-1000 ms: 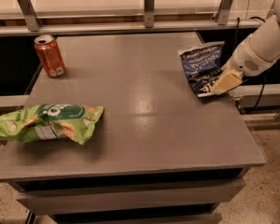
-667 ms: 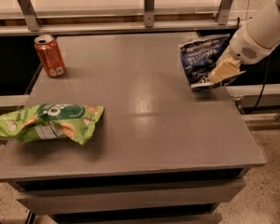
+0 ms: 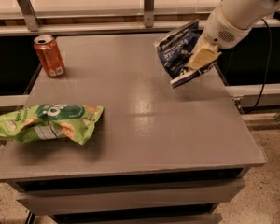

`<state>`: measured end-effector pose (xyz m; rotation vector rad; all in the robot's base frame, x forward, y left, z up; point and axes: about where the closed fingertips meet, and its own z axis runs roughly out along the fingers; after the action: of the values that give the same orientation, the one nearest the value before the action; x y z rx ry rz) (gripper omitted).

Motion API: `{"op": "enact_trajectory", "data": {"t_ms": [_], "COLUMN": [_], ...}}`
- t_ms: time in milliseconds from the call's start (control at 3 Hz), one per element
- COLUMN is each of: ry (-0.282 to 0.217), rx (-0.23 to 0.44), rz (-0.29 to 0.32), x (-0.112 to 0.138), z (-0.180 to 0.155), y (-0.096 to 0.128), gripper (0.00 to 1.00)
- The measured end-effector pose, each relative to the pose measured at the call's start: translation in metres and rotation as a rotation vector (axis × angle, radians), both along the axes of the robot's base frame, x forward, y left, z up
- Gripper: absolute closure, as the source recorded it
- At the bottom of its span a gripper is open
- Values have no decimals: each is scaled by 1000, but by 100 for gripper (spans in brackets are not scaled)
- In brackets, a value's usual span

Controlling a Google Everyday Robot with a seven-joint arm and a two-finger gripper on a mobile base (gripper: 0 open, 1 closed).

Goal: Move blue chip bag near green rice chip bag

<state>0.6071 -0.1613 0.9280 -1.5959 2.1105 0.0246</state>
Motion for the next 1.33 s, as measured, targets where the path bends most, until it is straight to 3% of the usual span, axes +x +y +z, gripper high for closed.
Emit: {"op": "enact_trajectory", "data": {"t_ms": [333, 1000, 1333], "ry": [24, 77, 108], "rx": [19, 154, 196], "rz": [153, 422, 509], "x": [-13, -58, -82], "z": [3, 13, 14], "y": [51, 134, 170], "gripper": [100, 100, 82]}}
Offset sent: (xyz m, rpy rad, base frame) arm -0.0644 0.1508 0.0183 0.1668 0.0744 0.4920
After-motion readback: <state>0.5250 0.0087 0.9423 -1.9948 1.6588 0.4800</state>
